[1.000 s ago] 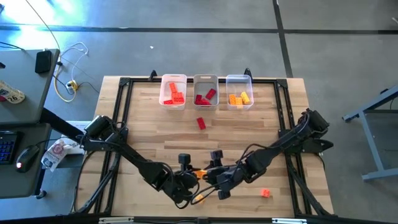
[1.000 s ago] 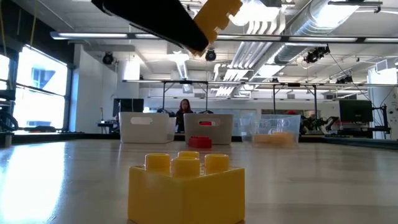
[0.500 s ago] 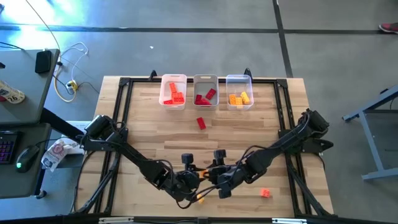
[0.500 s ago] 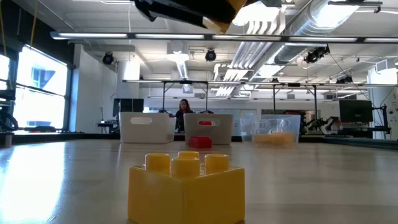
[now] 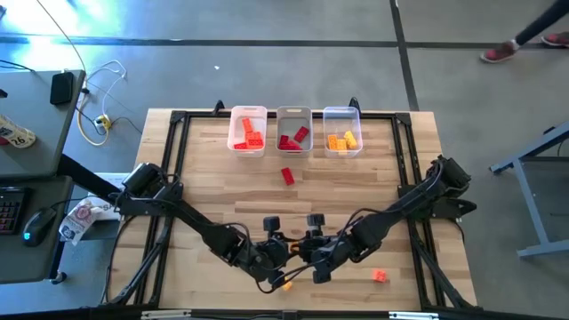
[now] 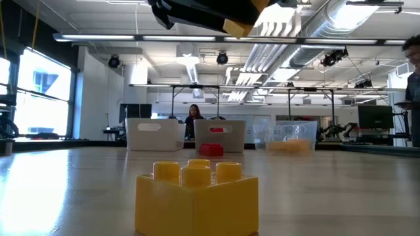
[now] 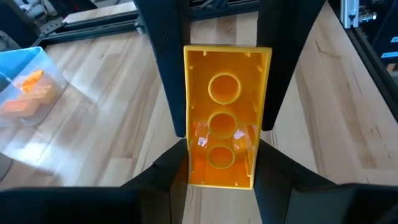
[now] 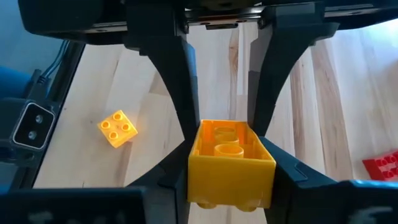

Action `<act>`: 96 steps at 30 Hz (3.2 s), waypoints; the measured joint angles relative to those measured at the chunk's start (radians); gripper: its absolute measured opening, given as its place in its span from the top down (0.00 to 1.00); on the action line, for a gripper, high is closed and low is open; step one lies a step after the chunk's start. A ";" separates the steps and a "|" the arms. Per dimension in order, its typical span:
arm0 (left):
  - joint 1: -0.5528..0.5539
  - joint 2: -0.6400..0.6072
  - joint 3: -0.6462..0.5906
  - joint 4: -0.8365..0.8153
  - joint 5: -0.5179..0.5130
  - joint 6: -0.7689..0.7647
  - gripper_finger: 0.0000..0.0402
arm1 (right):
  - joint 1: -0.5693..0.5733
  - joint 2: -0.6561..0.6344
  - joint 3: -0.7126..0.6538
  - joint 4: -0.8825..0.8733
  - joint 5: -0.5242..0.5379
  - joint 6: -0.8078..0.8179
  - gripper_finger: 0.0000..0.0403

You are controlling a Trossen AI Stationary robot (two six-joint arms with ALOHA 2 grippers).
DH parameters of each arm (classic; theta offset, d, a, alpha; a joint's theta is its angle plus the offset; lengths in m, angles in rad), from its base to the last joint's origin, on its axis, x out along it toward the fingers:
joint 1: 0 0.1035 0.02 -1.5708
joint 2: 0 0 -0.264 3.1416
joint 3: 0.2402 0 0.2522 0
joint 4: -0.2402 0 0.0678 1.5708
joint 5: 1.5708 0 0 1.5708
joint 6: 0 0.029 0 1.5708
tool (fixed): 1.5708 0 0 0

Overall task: Sort & place blocks by color
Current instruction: Put the yellow game piece into the transparent bin

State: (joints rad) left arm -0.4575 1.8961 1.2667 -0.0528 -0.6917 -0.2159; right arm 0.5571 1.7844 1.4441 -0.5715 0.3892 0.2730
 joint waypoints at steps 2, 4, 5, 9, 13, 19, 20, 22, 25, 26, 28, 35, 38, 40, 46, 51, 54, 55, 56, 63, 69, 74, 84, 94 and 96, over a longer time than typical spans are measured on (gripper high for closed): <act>0.005 0.000 0.000 0.000 0.006 -0.001 0.69 | 0.000 0.000 0.000 -0.006 0.001 0.016 0.71; 0.010 0.000 0.000 -0.001 0.016 -0.002 0.67 | 0.000 0.000 0.000 -0.019 0.005 0.033 0.71; 0.013 0.000 0.000 -0.002 0.023 -0.007 0.66 | 0.000 0.000 0.000 -0.026 0.006 0.041 0.71; 0.025 0.000 0.000 -0.003 0.048 -0.049 0.61 | 0.000 0.000 0.000 -0.043 0.014 0.081 0.71; 0.041 0.000 0.000 -0.002 0.107 -0.095 0.56 | 0.000 0.000 0.000 -0.064 0.019 0.113 0.71; 0.058 0.000 0.000 -0.011 0.142 -0.120 0.48 | -0.001 0.000 0.000 -0.113 0.025 0.194 0.71; 0.059 0.000 0.000 -0.017 0.142 -0.120 0.46 | -0.001 0.000 0.000 -0.126 0.031 0.208 0.71; 0.065 0.000 0.000 -0.041 0.143 -0.120 0.45 | -0.001 0.000 0.000 -0.162 0.051 0.246 0.71; 0.073 -0.005 0.000 -0.099 0.149 -0.116 0.45 | -0.002 0.000 0.000 -0.231 0.091 0.303 0.71; 0.076 -0.008 0.000 -0.114 0.149 -0.128 0.45 | -0.003 0.000 0.000 -0.255 0.110 0.325 0.71; 0.082 -0.019 0.000 -0.154 0.148 -0.150 0.45 | -0.010 0.000 0.000 -0.300 0.137 0.366 0.71; 0.084 -0.071 0.000 -0.300 0.052 -0.159 0.45 | -0.071 0.000 0.000 -0.387 0.196 0.432 0.71; 0.079 -0.098 0.000 -0.380 0.006 -0.159 0.45 | -0.113 0.000 0.000 -0.398 0.210 0.434 0.71; 0.076 -0.121 0.000 -0.446 -0.012 -0.159 0.45 | -0.148 0.000 0.000 -0.407 0.214 0.430 0.71; 0.076 -0.179 0.000 -0.645 -0.065 -0.223 0.45 | -0.253 0.000 0.000 -0.446 0.264 0.426 0.71; 0.091 -0.199 0.000 -0.823 -0.080 -0.317 0.45 | -0.341 0.000 0.000 -0.468 0.303 0.423 0.71; 0.102 -0.200 0.000 -0.904 -0.095 -0.364 0.45 | -0.407 0.000 0.000 -0.488 0.307 0.420 0.71; 0.104 -0.200 0.000 -0.929 -0.108 -0.377 0.45 | -0.430 0.000 0.000 -0.492 0.308 0.417 0.71; 0.107 -0.200 0.000 -0.949 -0.123 -0.386 0.45 | -0.453 0.000 0.000 -0.497 0.307 0.411 0.71; 0.151 -0.200 -0.006 -1.074 -0.233 -0.410 0.45 | -0.616 0.000 0.002 -0.504 0.307 0.331 0.71; 0.203 -0.200 -0.006 -1.129 -0.281 -0.411 0.45 | -0.775 0.000 0.002 -0.504 0.300 0.244 0.71; 0.222 -0.200 -0.006 -1.137 -0.281 -0.411 0.45 | -0.917 0.000 -0.006 -0.493 0.193 0.177 0.71; 0.222 -0.200 -0.007 -1.137 -0.240 -0.410 0.45 | -1.147 0.000 -0.021 -0.401 -0.047 0.064 0.71; 0.222 -0.200 -0.007 -1.140 -0.232 -0.397 0.45 | -1.286 0.000 -0.022 -0.368 -0.174 0.003 0.58; 0.222 -0.200 -0.007 -1.140 -0.232 -0.397 0.45 | -1.294 0.000 -0.022 -0.369 -0.167 -0.018 0.56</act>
State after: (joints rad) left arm -0.2352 1.6958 1.2594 -1.1927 -0.9234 -0.6128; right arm -0.7373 1.7847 1.4220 -0.9405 0.2218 0.2550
